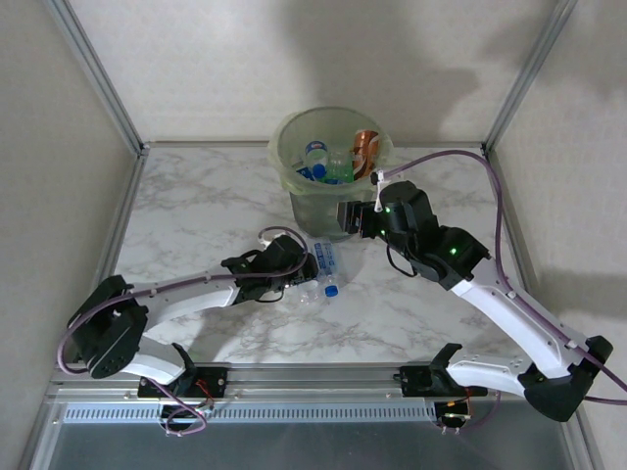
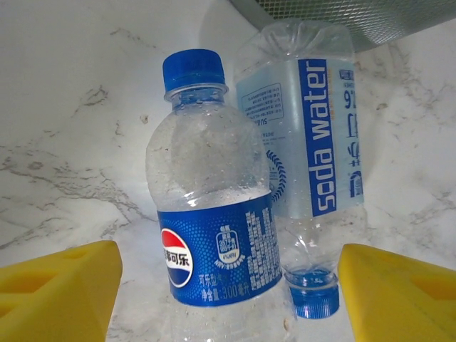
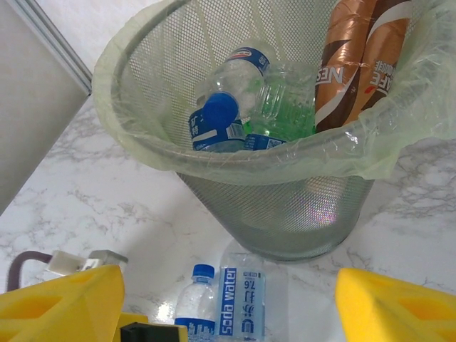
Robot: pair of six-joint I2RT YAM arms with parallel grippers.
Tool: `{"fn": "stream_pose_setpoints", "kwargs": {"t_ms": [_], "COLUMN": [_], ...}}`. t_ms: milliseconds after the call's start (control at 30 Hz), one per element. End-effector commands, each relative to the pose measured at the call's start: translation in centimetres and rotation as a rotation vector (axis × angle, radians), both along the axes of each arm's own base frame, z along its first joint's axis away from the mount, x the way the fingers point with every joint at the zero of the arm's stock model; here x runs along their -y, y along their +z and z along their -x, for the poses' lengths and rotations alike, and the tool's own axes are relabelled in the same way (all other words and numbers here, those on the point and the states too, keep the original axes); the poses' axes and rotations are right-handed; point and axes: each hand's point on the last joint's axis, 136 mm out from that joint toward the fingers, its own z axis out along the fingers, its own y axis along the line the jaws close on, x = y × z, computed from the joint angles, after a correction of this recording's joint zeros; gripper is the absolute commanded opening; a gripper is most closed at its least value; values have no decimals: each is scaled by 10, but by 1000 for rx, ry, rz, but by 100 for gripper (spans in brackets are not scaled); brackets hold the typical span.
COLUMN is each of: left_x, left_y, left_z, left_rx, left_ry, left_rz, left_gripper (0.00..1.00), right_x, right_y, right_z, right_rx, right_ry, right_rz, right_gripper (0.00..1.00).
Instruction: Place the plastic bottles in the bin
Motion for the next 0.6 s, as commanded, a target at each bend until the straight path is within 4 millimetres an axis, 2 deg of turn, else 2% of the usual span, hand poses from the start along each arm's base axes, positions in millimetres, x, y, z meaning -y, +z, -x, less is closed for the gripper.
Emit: {"fn": "stream_pose_setpoints", "kwargs": {"t_ms": [0, 233, 567], "left_x": [5, 8, 1], "left_y": [-6, -26, -55], "left_z": [1, -3, 3], "left_rx": [-16, -55, -107], "left_ry": [-29, -38, -29], "left_rz": [-50, -119, -159], "left_gripper": [78, 76, 74], "right_x": [-5, -5, -5], "right_y": [-3, -7, -11], "right_z": [1, 2, 2], "right_rx": [-4, -15, -22], "right_ry": [4, 3, 1], "right_rz": [-27, -31, -32], "right_gripper": [78, 78, 79]}}
